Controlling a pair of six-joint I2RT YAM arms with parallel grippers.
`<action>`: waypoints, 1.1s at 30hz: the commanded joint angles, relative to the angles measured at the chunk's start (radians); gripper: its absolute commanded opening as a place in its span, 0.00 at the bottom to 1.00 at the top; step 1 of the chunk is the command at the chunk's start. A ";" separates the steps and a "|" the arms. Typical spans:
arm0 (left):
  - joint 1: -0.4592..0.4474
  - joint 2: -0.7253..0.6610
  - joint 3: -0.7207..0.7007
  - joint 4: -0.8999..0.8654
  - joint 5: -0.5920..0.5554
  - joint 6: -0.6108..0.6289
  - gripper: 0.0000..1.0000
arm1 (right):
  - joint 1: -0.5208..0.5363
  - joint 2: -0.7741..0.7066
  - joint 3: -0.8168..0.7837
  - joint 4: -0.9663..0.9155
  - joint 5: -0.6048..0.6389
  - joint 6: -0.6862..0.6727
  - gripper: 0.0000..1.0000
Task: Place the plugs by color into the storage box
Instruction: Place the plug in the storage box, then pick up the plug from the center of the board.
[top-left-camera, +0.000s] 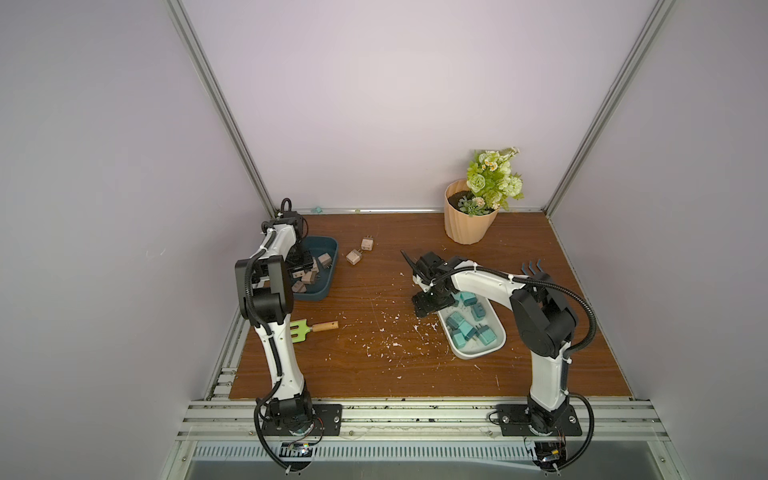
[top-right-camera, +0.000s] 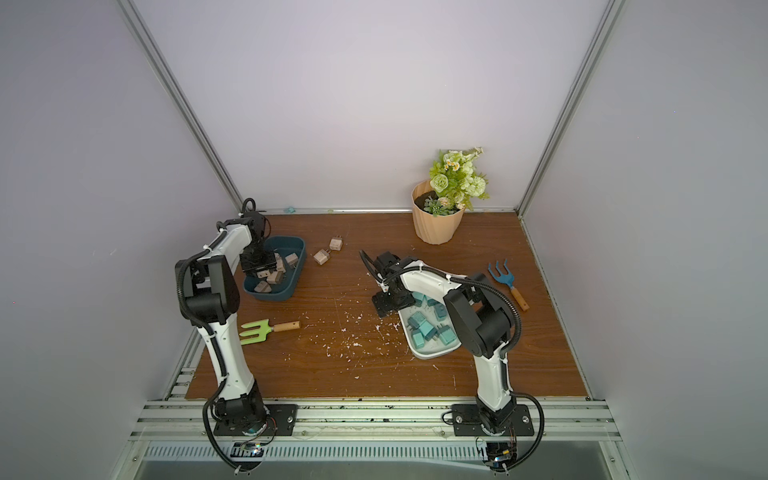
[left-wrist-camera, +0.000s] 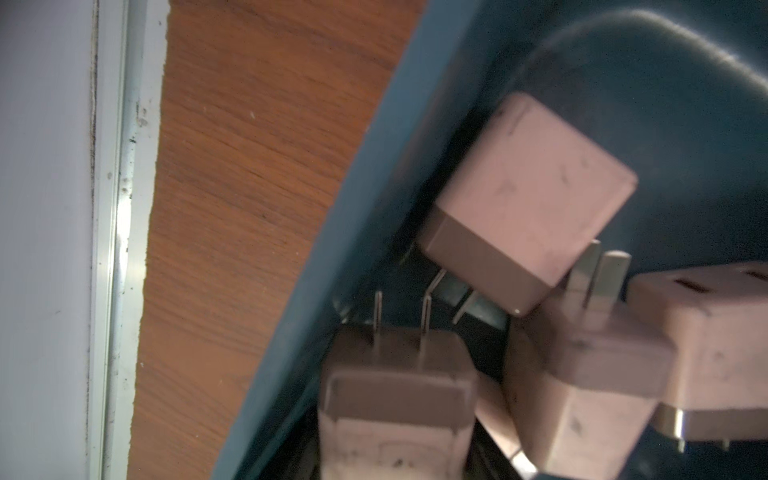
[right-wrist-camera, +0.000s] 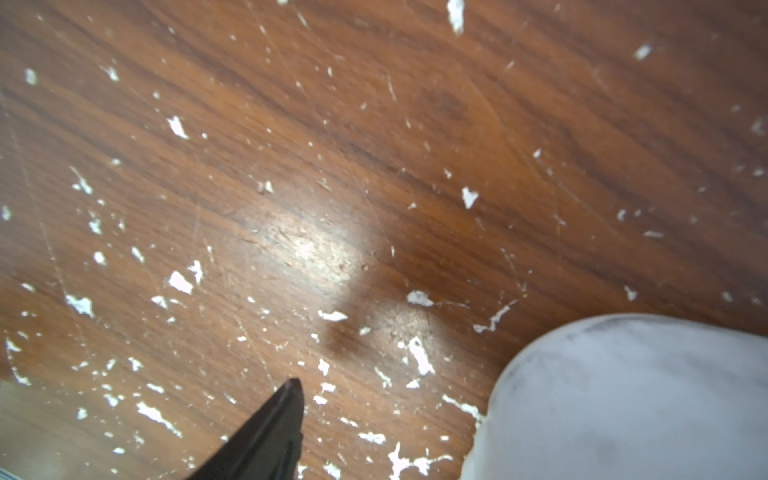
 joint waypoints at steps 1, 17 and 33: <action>0.001 0.005 -0.004 -0.013 -0.029 -0.010 0.63 | 0.018 0.064 -0.014 -0.004 -0.041 0.012 0.80; -0.150 -0.126 0.209 -0.021 0.107 -0.043 0.82 | 0.019 0.074 -0.008 -0.003 -0.047 0.011 0.80; -0.314 0.171 0.385 -0.017 0.250 0.096 1.00 | 0.024 0.063 -0.022 -0.005 -0.042 0.013 0.80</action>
